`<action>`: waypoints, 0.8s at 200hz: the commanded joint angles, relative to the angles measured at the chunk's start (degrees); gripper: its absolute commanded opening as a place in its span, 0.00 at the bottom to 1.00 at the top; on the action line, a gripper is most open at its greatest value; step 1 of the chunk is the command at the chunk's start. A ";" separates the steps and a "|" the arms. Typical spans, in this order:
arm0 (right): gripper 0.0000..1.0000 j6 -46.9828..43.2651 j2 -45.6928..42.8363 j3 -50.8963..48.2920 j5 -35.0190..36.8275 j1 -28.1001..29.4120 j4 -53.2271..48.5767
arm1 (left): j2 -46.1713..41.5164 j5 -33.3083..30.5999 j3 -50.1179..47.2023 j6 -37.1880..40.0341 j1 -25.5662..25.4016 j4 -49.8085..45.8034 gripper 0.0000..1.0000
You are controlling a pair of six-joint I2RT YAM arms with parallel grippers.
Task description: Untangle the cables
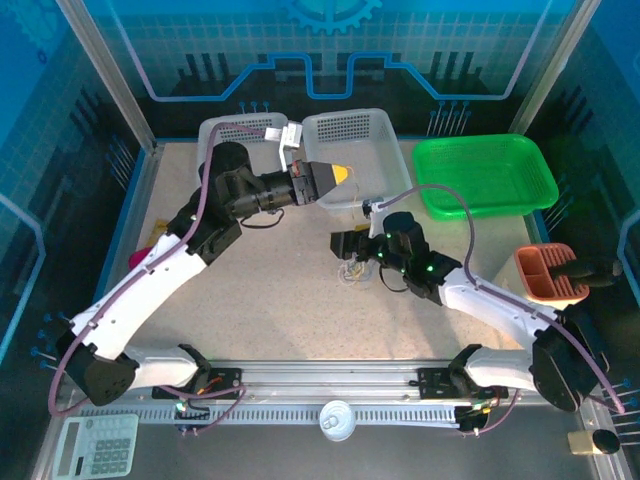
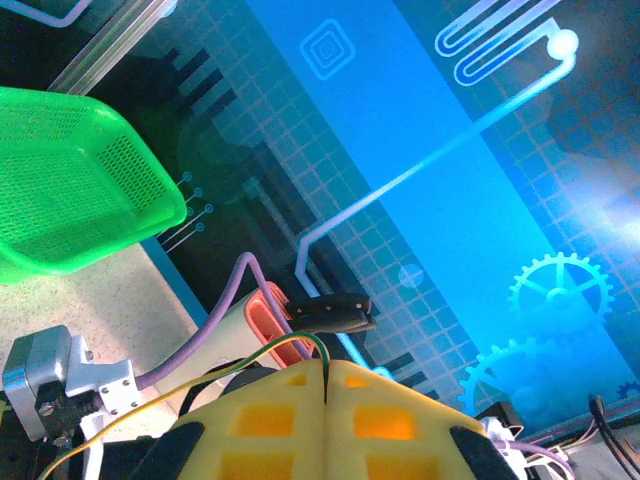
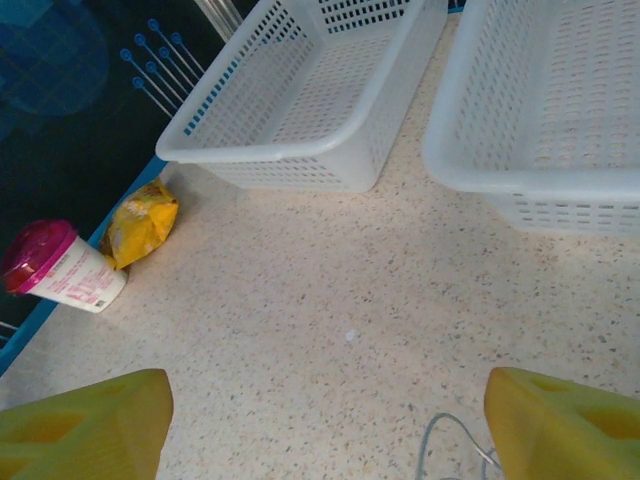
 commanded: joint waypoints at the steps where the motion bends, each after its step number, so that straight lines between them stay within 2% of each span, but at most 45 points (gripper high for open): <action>1: 0.79 0.82 1.78 -1.70 3.14 0.52 4.36 | 0.63 1.56 2.01 -0.49 -0.59 0.41 0.00; 59: 0.77 3.61 8.57 -5.53 7.51 0.52 9.19 | 2.47 2.44 9.50 -2.03 -0.62 0.74 0.00; 99: 0.72 6.07 12.60 -7.09 10.10 0.46 10.79 | 3.23 2.61 15.92 -2.12 -0.62 -0.36 0.00; 121: 0.71 6.98 13.58 -8.14 10.39 0.45 11.90 | 3.19 1.57 19.58 0.40 -0.59 -2.78 0.00; 160: 0.71 8.20 14.07 -9.85 11.08 0.47 12.30 | 2.49 -4.80 25.16 7.56 -0.41 -7.45 0.00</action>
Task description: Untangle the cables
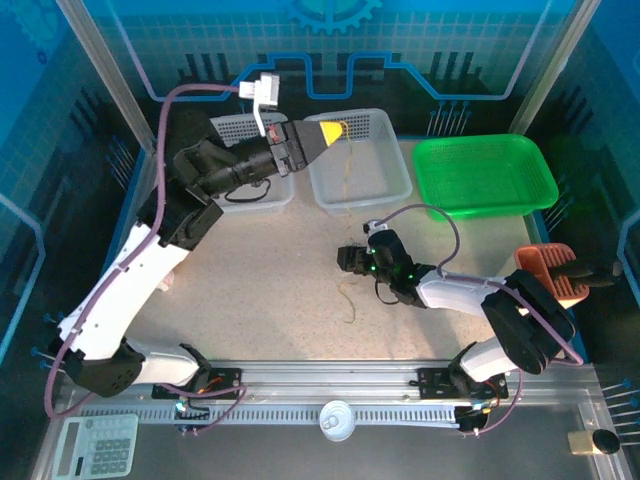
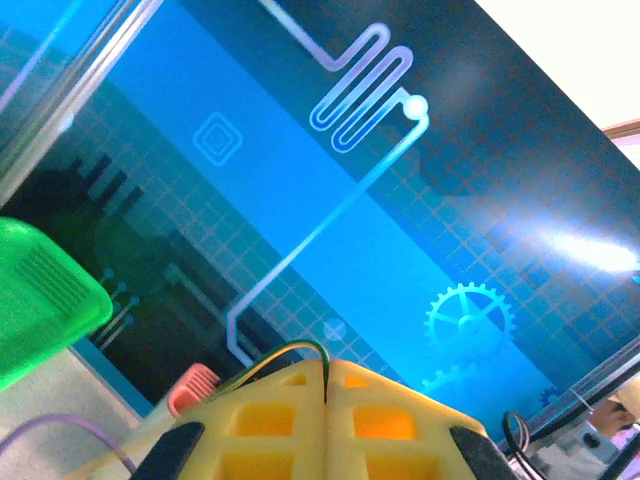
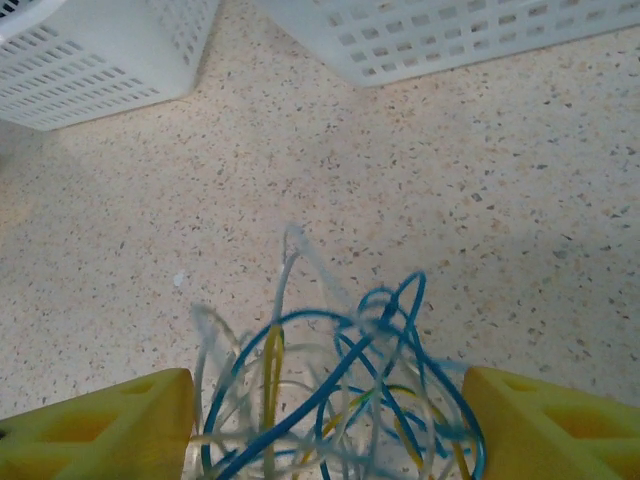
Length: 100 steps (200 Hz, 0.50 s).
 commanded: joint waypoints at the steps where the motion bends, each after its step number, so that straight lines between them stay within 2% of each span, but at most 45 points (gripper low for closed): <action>1: 0.71 1.69 0.72 -1.57 2.17 0.48 2.16 | -0.49 -4.33 4.22 5.55 -0.26 -2.60 0.00; 52: 0.71 2.57 0.28 -3.44 2.22 0.48 2.53 | 3.10 -8.73 14.66 9.07 3.01 -7.50 0.00; 82: 0.75 1.74 -2.03 -2.94 0.67 0.43 0.83 | 4.46 -10.94 17.28 9.60 8.29 -8.54 0.00; 100: 0.80 0.95 -4.26 -1.63 -0.51 0.51 -1.88 | 5.11 -12.40 17.57 9.87 11.85 -8.98 0.00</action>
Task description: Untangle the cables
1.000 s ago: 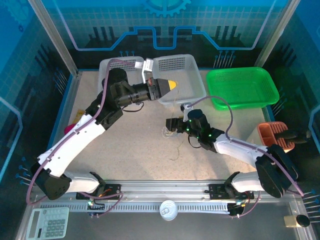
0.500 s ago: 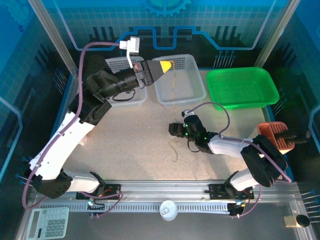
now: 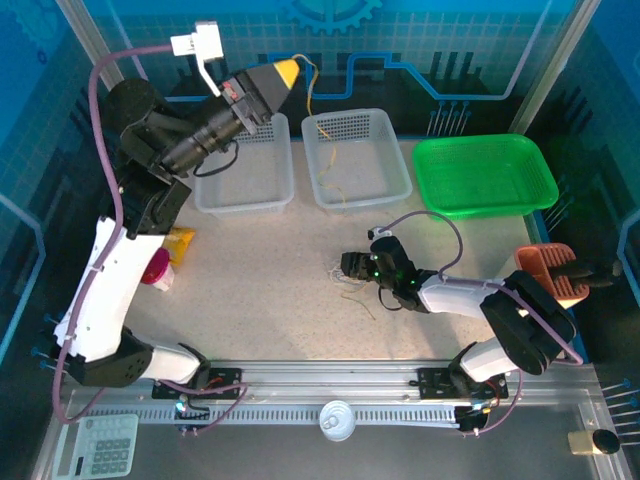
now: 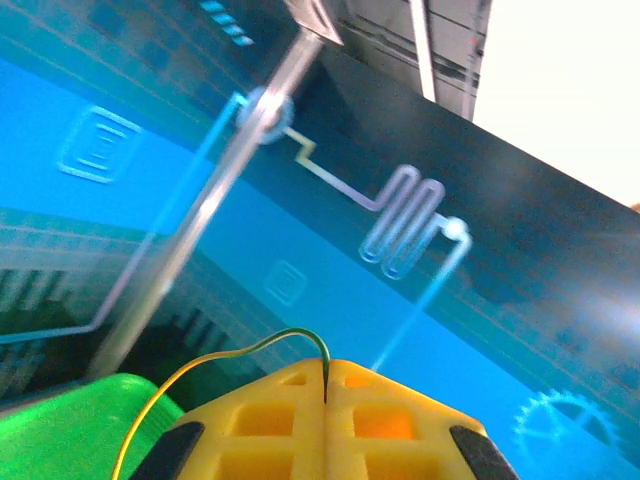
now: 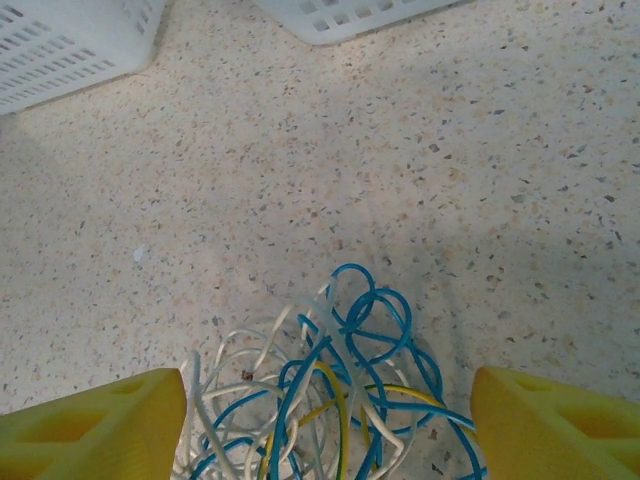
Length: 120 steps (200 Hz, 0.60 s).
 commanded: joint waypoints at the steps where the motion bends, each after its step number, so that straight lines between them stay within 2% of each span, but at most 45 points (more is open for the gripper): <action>1: 0.81 -0.54 -3.58 1.41 -1.36 0.50 -2.33 | 1.28 -3.68 1.63 2.18 4.05 -2.05 0.00; 43: 0.88 -2.99 -10.01 5.29 -3.40 0.66 -9.88 | 4.84 -6.93 2.59 6.22 11.18 -2.19 0.00; 77: 0.89 -3.95 -14.85 7.84 -3.17 0.62 -16.08 | 10.32 -10.00 6.18 10.12 15.85 -4.48 0.00; 120: 0.89 -3.61 -21.83 8.20 -3.24 0.56 -21.64 | 16.31 -11.92 4.27 12.15 20.29 -3.71 0.00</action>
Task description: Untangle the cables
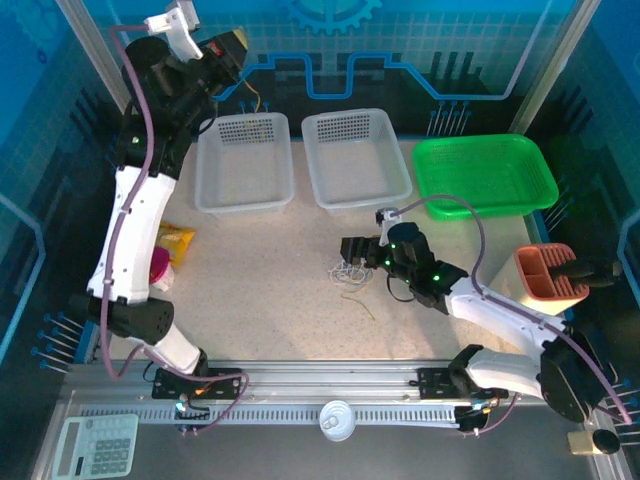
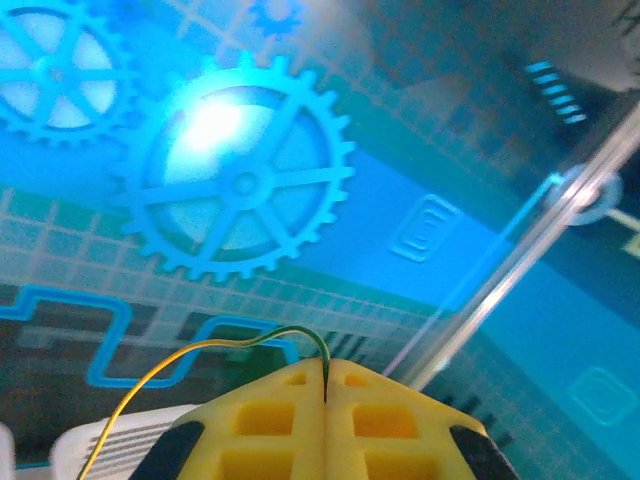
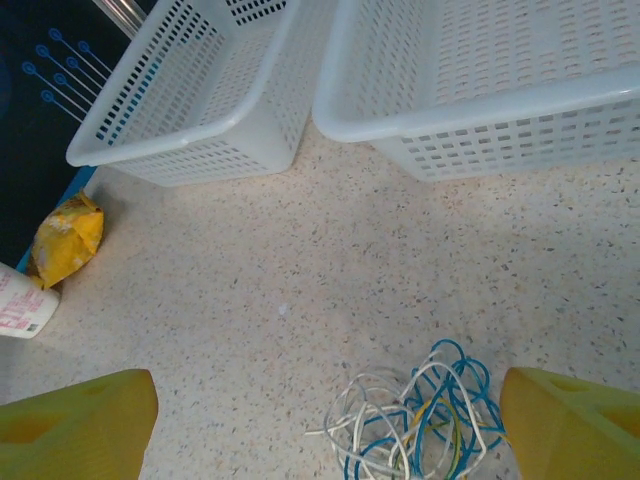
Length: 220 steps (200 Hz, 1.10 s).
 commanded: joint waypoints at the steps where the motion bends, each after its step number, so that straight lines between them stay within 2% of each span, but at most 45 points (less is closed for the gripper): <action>1: 0.89 -0.61 -3.73 1.48 -0.38 0.53 -6.17 | 2.98 -2.72 -0.30 3.46 2.16 -0.39 0.00; 42: 0.89 -0.04 -10.54 1.05 0.67 0.52 -12.12 | 7.82 -2.93 -6.26 5.95 5.01 -0.39 0.00; 52: 0.89 0.17 -11.66 0.85 1.05 0.57 -13.21 | 8.86 -2.91 -7.39 6.16 5.49 -1.73 0.05; 94: 0.89 1.37 -14.03 0.21 1.43 0.51 -16.73 | 6.87 0.06 -16.92 4.19 6.23 0.37 0.58; 144: 0.89 2.44 -14.40 -0.35 0.72 0.62 -19.00 | 0.41 3.96 -21.08 3.82 6.22 -1.49 0.99; 220: 0.89 2.41 -12.54 2.26 -0.94 0.84 -21.99 | -12.50 10.73 -28.26 0.32 4.23 -6.85 0.99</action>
